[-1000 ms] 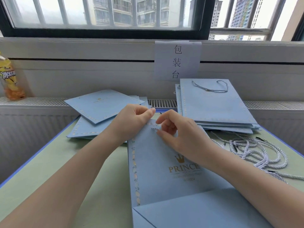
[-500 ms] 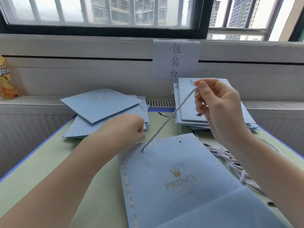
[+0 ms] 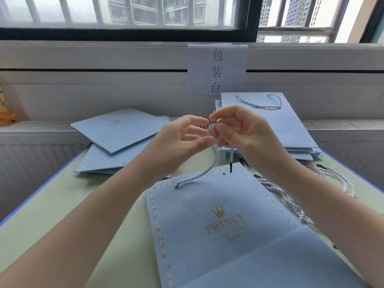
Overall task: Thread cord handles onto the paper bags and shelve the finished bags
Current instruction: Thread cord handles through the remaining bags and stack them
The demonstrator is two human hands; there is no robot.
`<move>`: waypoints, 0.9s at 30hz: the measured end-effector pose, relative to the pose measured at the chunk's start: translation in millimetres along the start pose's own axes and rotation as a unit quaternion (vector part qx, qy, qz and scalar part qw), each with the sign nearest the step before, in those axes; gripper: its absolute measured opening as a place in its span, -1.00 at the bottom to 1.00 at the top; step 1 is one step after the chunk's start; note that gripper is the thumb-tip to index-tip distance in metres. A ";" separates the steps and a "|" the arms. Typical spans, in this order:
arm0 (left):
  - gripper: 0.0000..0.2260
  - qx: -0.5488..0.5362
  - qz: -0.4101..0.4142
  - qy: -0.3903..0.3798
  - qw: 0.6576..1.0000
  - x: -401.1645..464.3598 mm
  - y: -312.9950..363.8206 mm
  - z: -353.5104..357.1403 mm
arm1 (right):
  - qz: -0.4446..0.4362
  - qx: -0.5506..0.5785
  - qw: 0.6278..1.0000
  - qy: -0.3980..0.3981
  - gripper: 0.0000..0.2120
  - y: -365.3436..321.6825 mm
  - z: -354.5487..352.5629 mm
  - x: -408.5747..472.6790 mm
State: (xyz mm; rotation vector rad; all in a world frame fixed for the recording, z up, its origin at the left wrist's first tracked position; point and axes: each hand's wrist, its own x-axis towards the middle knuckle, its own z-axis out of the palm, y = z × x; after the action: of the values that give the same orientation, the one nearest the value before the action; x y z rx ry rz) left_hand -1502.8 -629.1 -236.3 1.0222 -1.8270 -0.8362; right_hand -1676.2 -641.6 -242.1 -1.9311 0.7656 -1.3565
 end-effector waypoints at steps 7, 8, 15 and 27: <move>-0.85 0.021 0.020 0.013 0.999 1.8 -10.2 7.2 | -0.049 -0.255 0.966 -0.019 -0.95 7.2 -0.4 -2.4; -0.84 0.015 0.018 0.031 0.999 3.2 -11.8 4.9 | -0.033 -0.291 0.956 -0.029 -0.94 10.0 -3.0 -2.3; -0.71 0.000 0.004 -0.004 1.000 2.8 -20.5 9.1 | 0.059 -0.508 0.856 -0.074 -0.78 28.2 -19.2 -4.0; -0.89 0.248 -0.042 -0.006 0.968 -3.0 -46.7 39.0 | 0.077 -0.379 0.922 0.001 -0.90 27.8 -21.6 -0.5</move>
State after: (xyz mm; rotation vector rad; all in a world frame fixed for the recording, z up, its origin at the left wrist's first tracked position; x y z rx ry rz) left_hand -1522.5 -641.6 -292.5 1.4142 -2.0667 -0.4333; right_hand -1699.4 -662.2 -258.6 -2.3583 1.5824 -1.0345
